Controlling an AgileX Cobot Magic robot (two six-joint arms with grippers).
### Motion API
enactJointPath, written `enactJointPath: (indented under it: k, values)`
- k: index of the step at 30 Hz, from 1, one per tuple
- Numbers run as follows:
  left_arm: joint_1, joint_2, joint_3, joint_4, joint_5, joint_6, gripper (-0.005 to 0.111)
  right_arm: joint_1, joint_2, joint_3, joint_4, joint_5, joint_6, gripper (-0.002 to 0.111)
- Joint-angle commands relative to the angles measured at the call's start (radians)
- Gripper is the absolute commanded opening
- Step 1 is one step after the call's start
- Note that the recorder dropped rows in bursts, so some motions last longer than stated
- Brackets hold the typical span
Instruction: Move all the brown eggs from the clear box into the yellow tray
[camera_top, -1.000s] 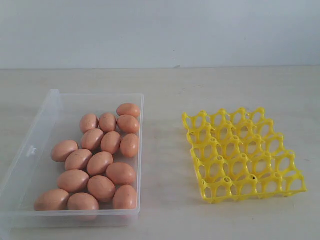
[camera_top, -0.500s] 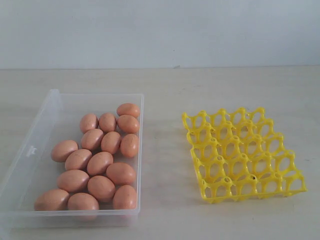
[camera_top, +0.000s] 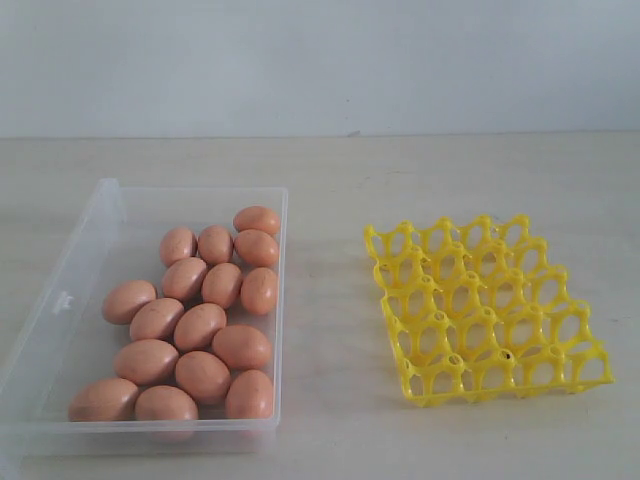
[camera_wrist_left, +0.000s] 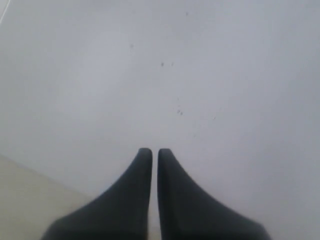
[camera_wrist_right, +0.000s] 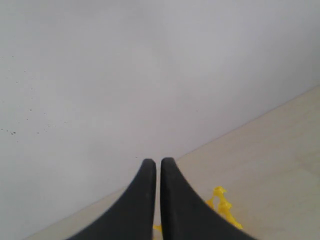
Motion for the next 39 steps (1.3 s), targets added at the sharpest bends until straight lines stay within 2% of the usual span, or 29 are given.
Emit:
enactJointPath:
  k: [1,5,9,12,14,20,23,25,27,30,33,35,37,39]
  values:
    - [0.002,0.057,-0.163,0.008,0.028,-0.006,0.004,-0.001,-0.005,0.0,-0.003,0.002,-0.003,0.0]
    - [0.002,0.138,-0.326,0.008,0.076,0.071,0.004,-0.001,-0.005,0.0,-0.003,0.002,-0.003,0.0]
    - [0.002,0.246,-0.474,-0.002,0.233,0.28,0.004,-0.001,-0.005,0.0,-0.003,0.002,-0.003,0.0]
    - [0.002,0.351,-0.557,-0.07,0.347,0.44,0.004,-0.001,-0.005,0.0,-0.003,0.002,-0.003,0.0]
    - [0.002,0.44,-0.605,-0.175,0.429,0.572,0.004,-0.001,-0.005,0.0,-0.003,0.002,-0.003,0.0]
    - [0.002,0.73,-0.779,-0.77,0.802,1.155,0.004,-0.001,-0.005,0.0,-0.003,0.002,-0.003,0.0]
    - [0.002,0.881,-0.866,-0.841,0.977,1.229,0.004,-0.001,-0.005,0.0,-0.003,0.002,-0.003,0.0]
    - [-0.002,0.974,-0.907,-0.836,1.02,1.221,0.004,-0.001,-0.005,0.0,-0.003,0.002,-0.003,0.0]
    - [-0.024,1.071,-0.919,-0.827,1.005,1.187,0.004,-0.001,-0.005,0.0,-0.003,0.002,-0.003,0.0]
    - [-0.114,1.195,-0.93,-0.72,0.905,1.187,0.004,-0.001,-0.005,0.0,-0.003,0.002,-0.003,0.0]
    - [-0.24,1.303,-0.935,-0.522,0.724,1.163,0.004,-0.001,-0.005,0.0,-0.003,0.002,-0.003,0.0]
    - [-0.317,1.367,-0.935,-0.339,0.59,1.108,0.004,-0.001,-0.005,0.0,-0.003,0.002,-0.003,0.0]
    - [-0.373,1.418,-0.938,-0.155,0.497,1.002,0.004,-0.001,-0.005,0.0,-0.003,0.002,-0.003,0.0]
    - [-0.402,1.456,-0.949,-0.029,0.47,0.894,0.004,-0.001,-0.005,0.0,-0.003,0.002,-0.003,0.0]
